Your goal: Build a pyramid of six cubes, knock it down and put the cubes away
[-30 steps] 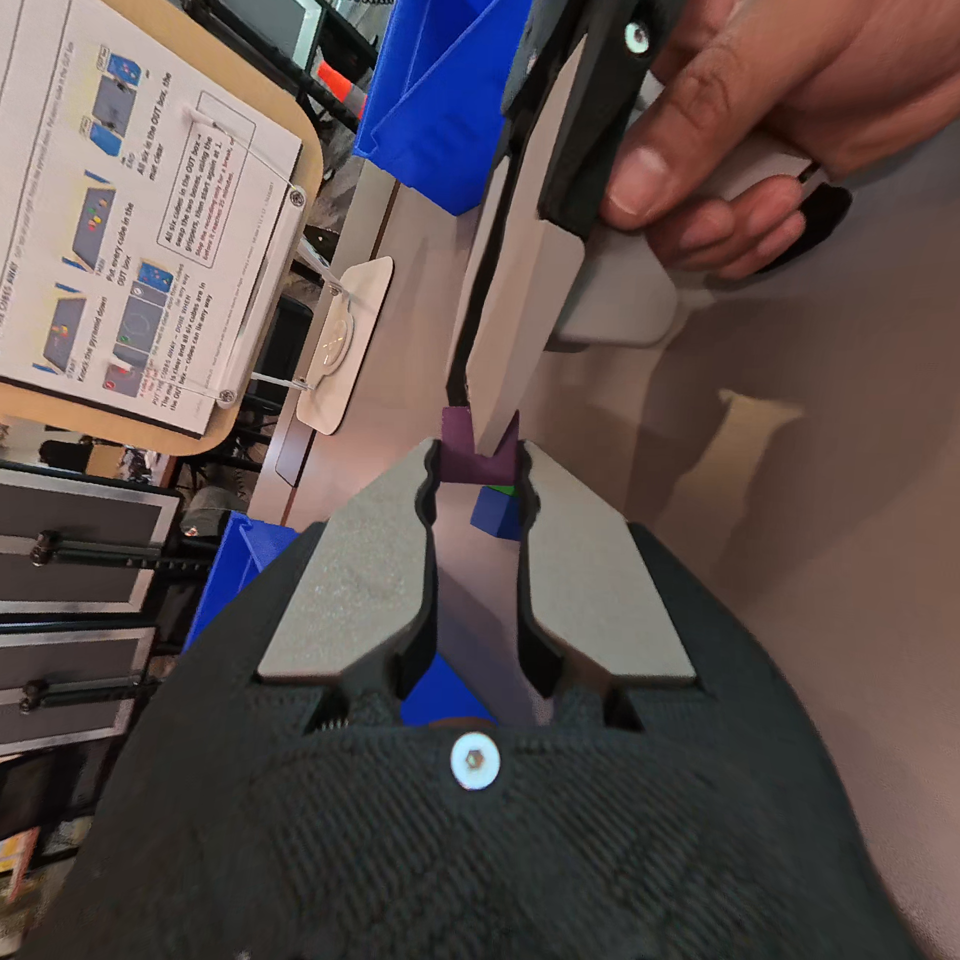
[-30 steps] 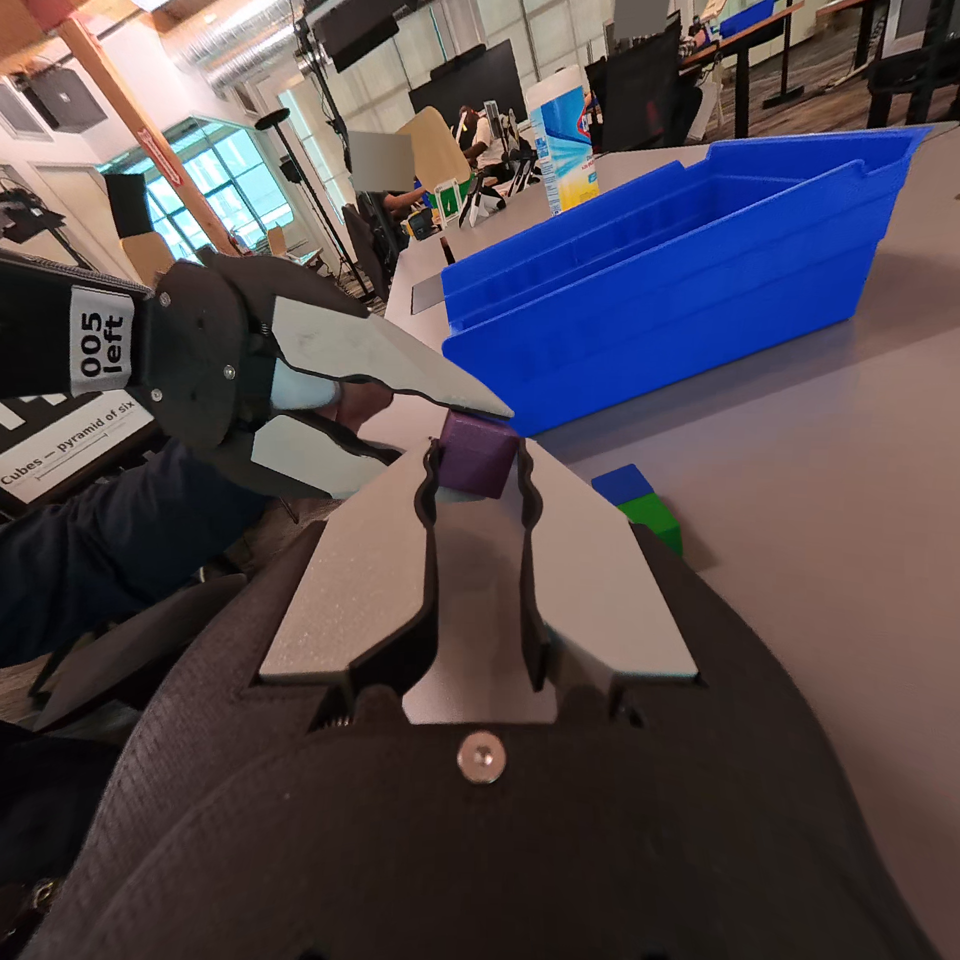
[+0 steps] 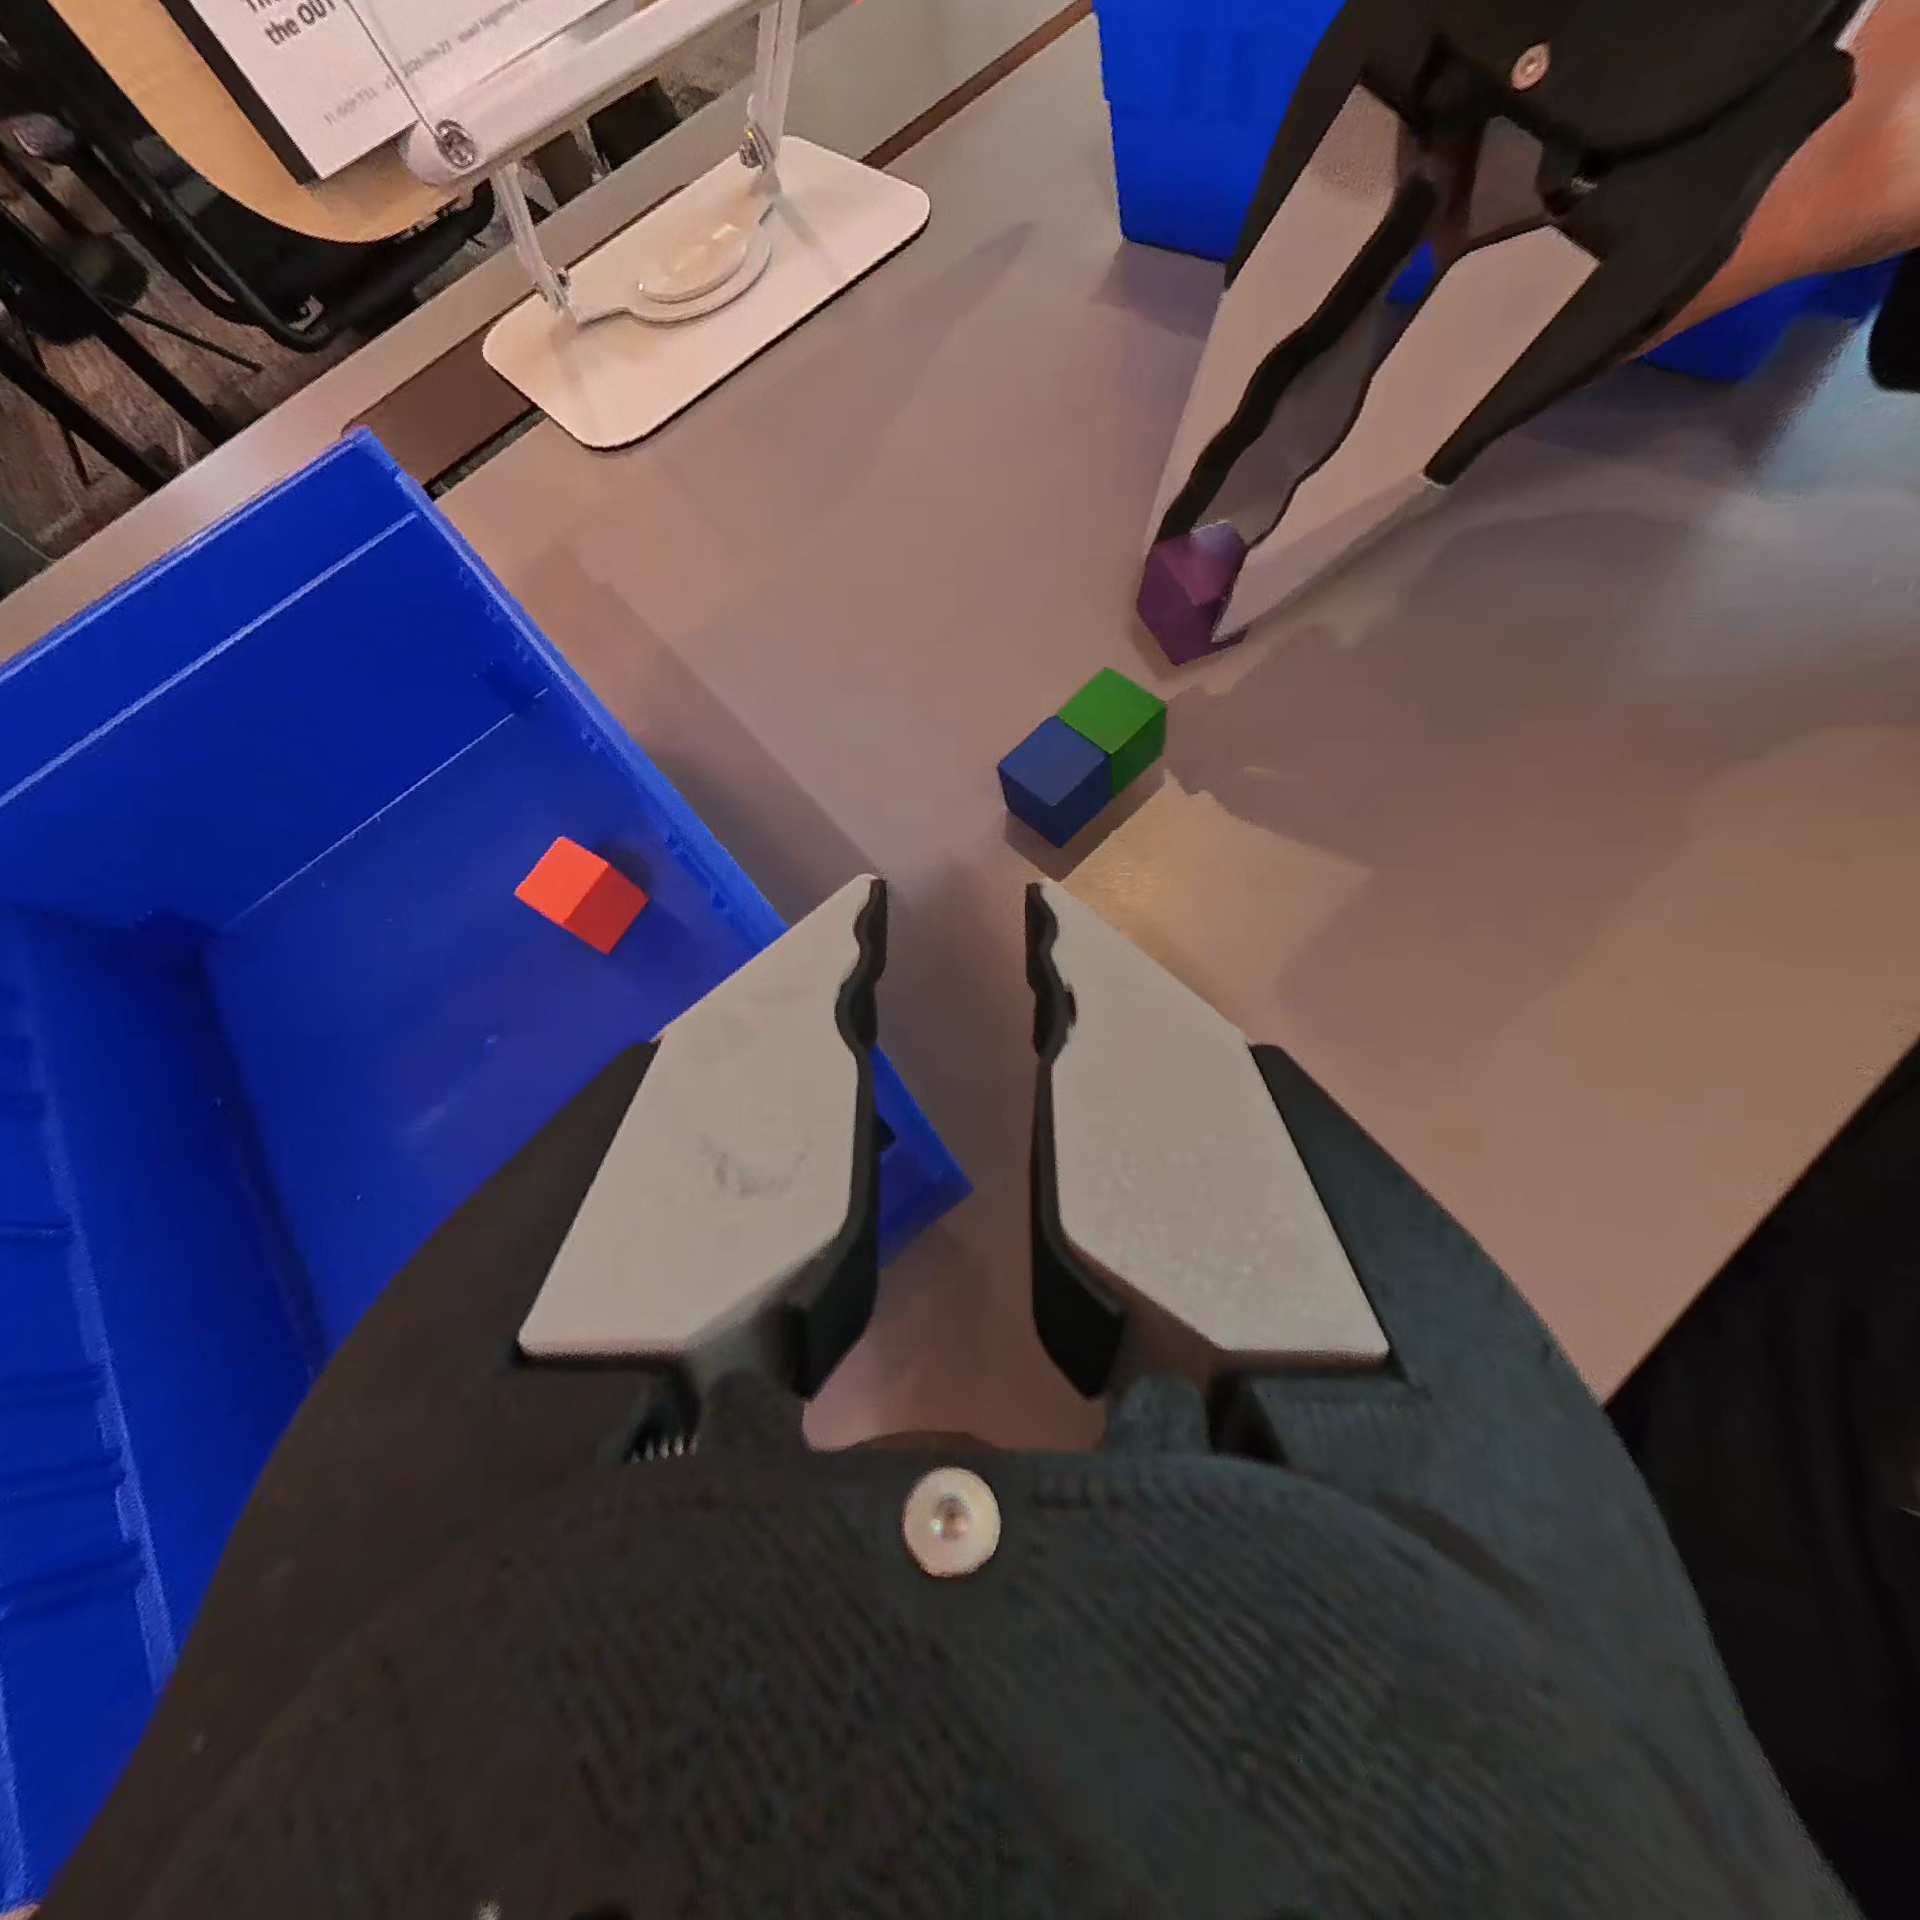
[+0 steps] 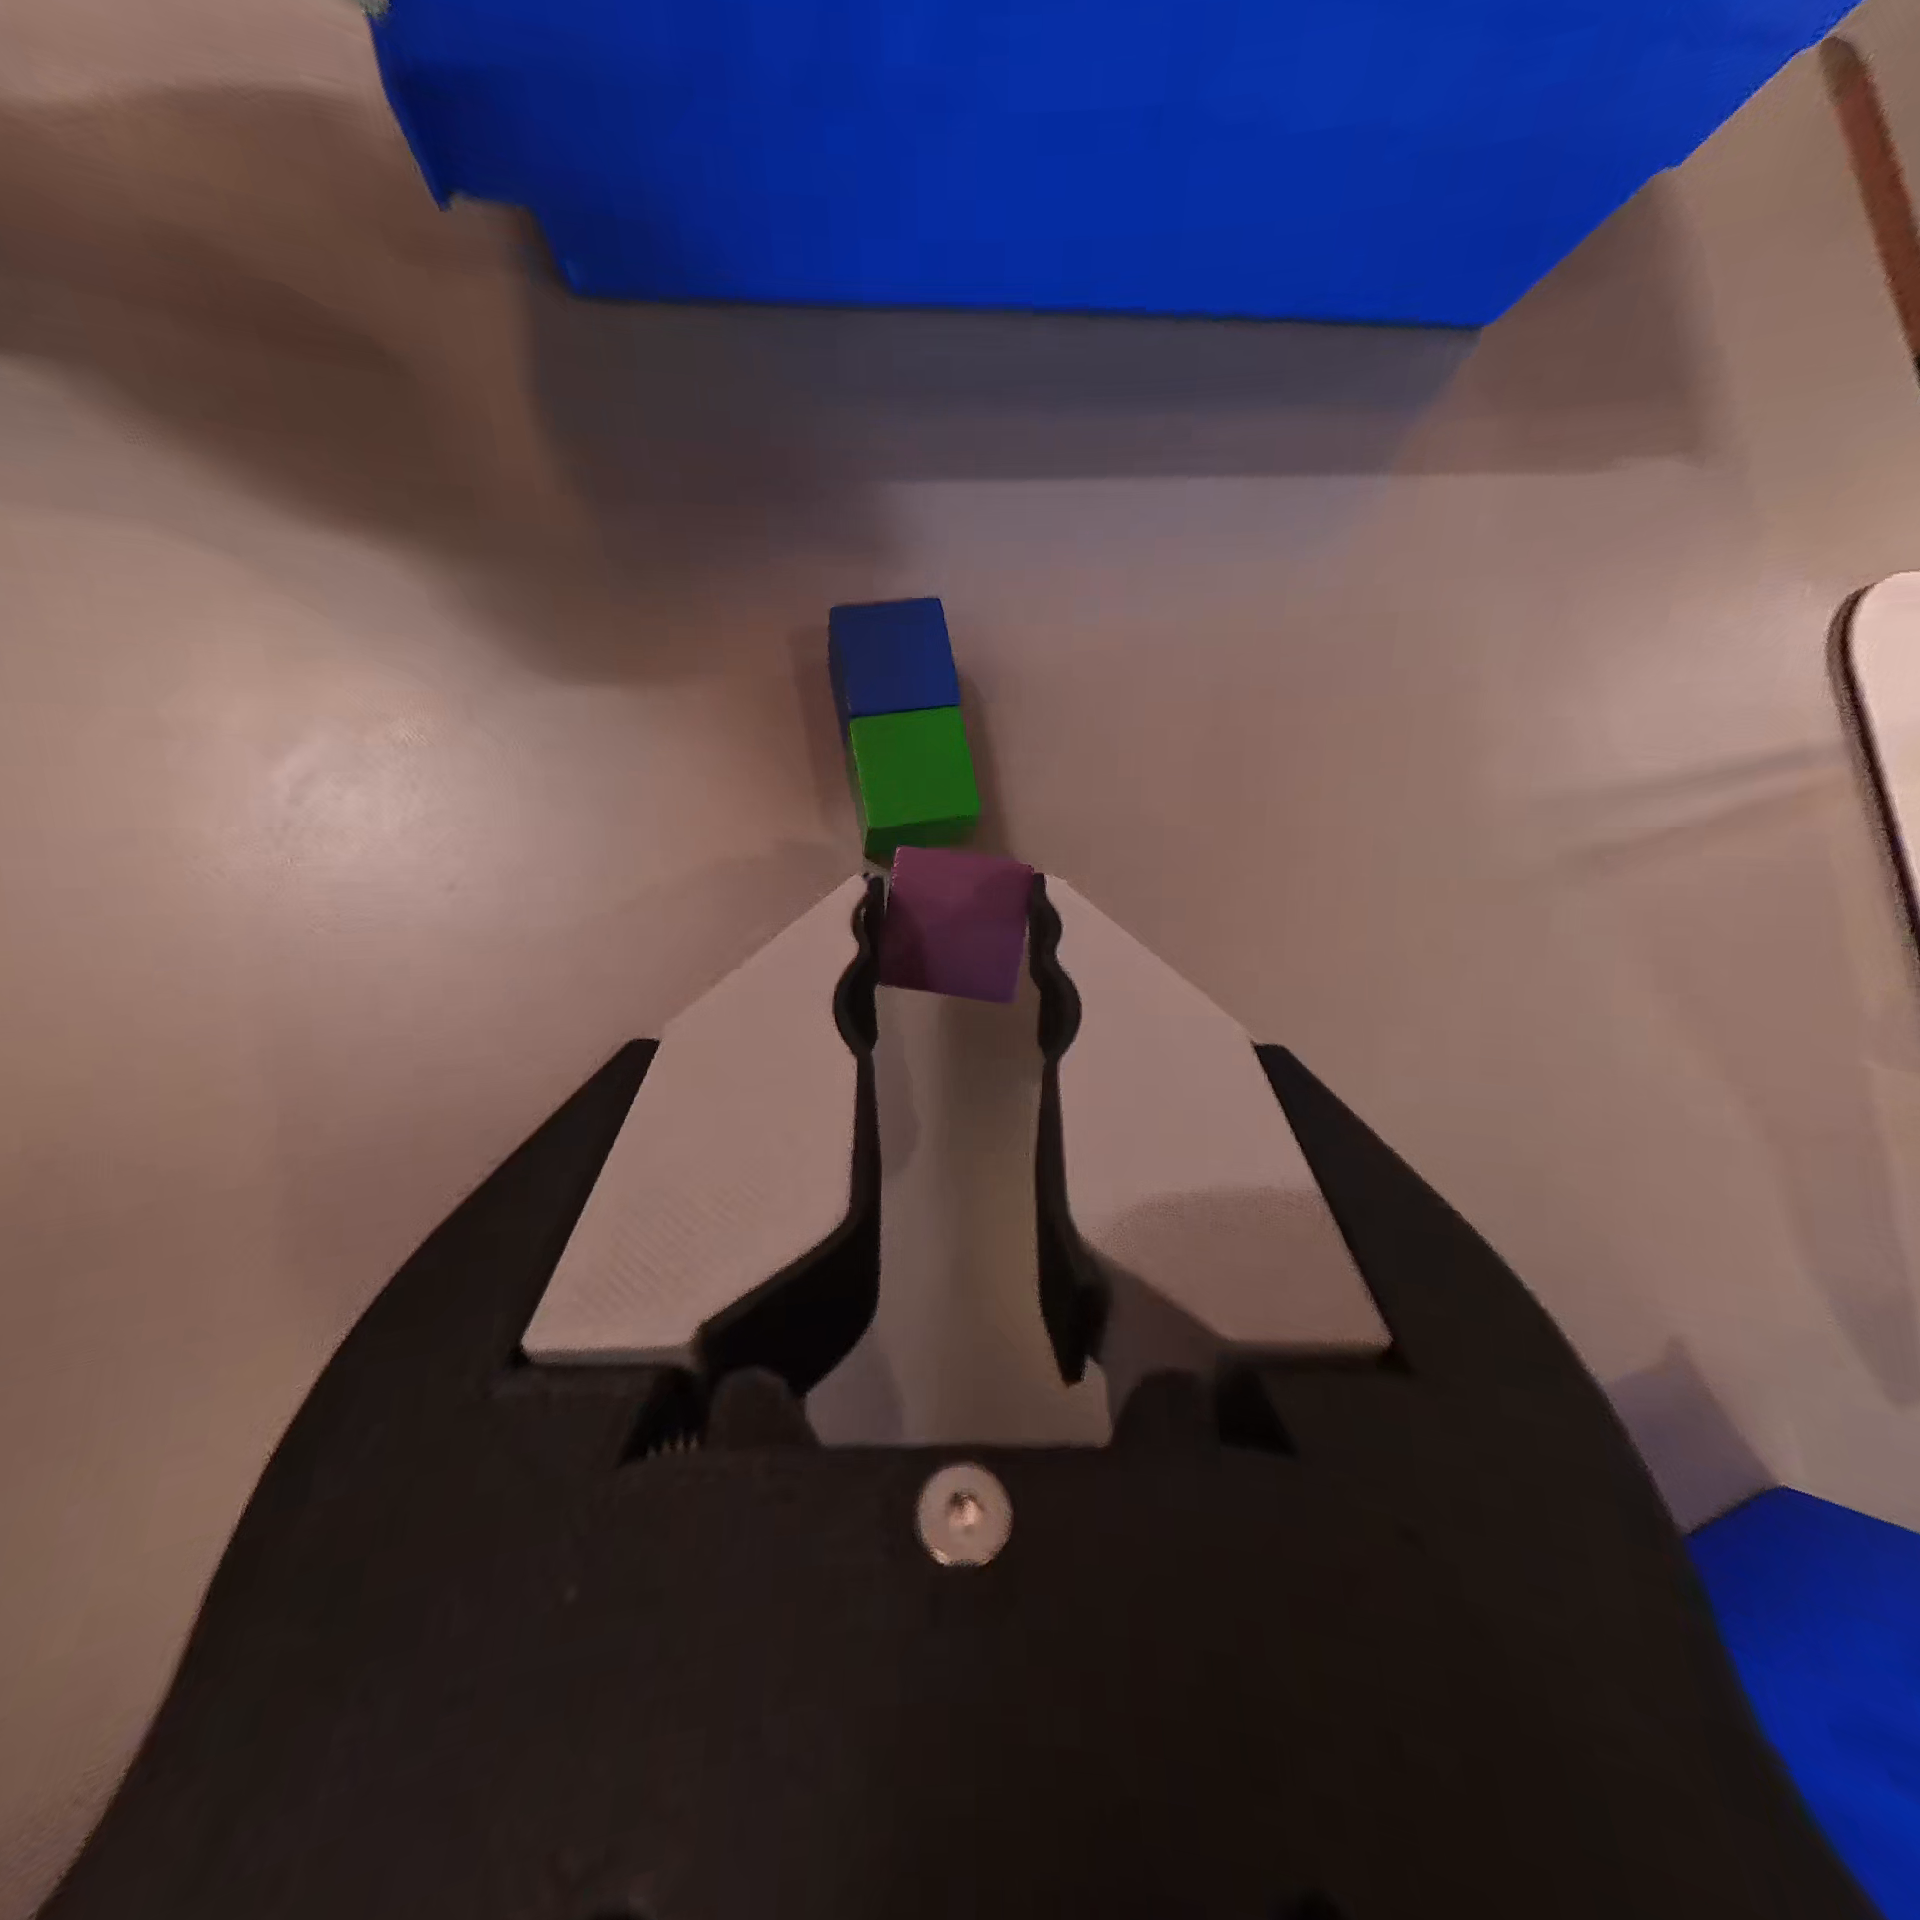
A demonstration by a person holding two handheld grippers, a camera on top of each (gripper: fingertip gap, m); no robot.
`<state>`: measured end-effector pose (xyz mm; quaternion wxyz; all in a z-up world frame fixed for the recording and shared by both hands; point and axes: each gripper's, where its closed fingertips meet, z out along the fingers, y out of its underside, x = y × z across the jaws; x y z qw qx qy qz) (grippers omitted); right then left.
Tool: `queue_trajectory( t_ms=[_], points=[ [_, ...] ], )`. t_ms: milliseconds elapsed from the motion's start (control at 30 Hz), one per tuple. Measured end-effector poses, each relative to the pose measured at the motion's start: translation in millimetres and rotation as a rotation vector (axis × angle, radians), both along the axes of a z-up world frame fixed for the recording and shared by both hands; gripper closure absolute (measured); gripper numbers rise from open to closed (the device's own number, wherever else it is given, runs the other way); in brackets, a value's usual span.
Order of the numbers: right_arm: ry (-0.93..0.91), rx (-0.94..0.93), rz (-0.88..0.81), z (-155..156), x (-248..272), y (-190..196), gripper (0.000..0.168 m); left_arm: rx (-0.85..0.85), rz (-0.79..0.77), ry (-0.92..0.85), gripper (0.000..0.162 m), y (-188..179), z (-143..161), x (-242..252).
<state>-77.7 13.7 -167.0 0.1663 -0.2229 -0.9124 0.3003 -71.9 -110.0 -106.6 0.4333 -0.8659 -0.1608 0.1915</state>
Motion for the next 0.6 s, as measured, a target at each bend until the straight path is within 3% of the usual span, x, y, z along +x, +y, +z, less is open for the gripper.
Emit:
queue_trajectory(
  t_ms=[167,400,600],
  points=[
    [-0.015,0.052,0.030,-13.9,-2.4,-4.7,0.143,-0.011,0.008,-0.002,0.138,1.0,-2.4,-1.1],
    [0.017,-0.036,0.005,-5.9,0.0,-3.7,0.135,-0.015,-0.002,-0.004,0.139,0.9,-2.0,2.4],
    [0.116,-0.195,-0.165,12.1,-15.3,14.8,0.147,0.011,0.005,-0.005,0.138,-0.9,4.0,2.7]
  ],
)
